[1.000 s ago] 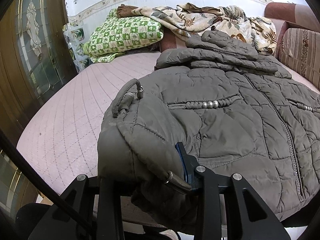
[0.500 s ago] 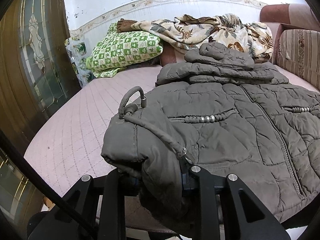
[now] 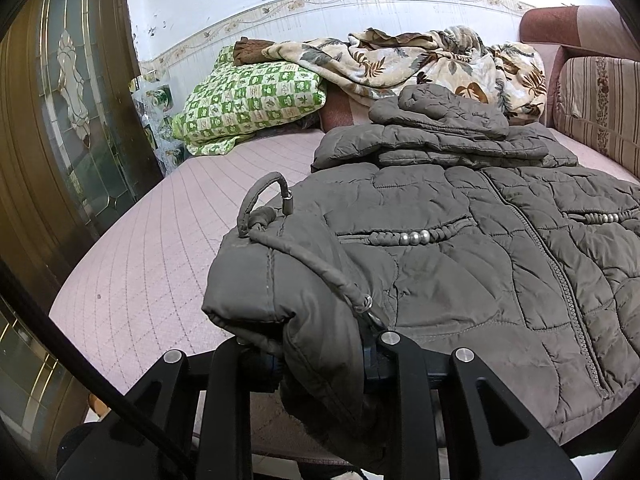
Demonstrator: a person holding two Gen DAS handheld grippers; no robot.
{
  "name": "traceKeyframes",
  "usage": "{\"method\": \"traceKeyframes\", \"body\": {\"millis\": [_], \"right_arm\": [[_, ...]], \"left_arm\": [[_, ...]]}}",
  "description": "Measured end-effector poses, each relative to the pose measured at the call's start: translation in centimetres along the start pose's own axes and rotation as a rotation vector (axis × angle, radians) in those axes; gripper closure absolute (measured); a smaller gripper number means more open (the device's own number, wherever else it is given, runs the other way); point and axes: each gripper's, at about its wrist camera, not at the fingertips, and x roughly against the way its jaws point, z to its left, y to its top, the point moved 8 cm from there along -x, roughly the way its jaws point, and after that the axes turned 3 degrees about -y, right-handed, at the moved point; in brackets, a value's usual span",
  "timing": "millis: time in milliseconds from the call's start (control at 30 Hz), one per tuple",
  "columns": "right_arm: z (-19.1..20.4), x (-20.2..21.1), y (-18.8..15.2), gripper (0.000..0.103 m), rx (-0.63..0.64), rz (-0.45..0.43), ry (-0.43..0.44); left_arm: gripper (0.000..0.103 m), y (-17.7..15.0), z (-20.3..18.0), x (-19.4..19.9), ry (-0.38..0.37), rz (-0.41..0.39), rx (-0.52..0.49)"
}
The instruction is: Fold large clothes
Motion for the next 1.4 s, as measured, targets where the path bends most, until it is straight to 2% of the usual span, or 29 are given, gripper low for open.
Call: {"method": "traceKeyframes", "body": {"millis": [367,767,1233,1400], "right_arm": [[0.3,0.5,0.4,0.084,0.009,-0.023,0.017],[0.8,1.3,1.8,0.085,-0.007,-0.051,0.068],[2.8,2.9,6.3,0.085,0.024,-0.121,0.135],[3.5,3.4,8.6,0.085,0.017,-0.147,0.164]], "left_arm": [[0.079,0.1,0.0,0.1,-0.004,-0.004,0.006],[0.079,1.9,0.1,1.2,-0.009,-0.035,0.009],[0.079,6.3,1.0,2.3,-0.022,-0.103,0.051],[0.079,9.6,1.3,2.5,-0.035,-0.140,0.083]]}}
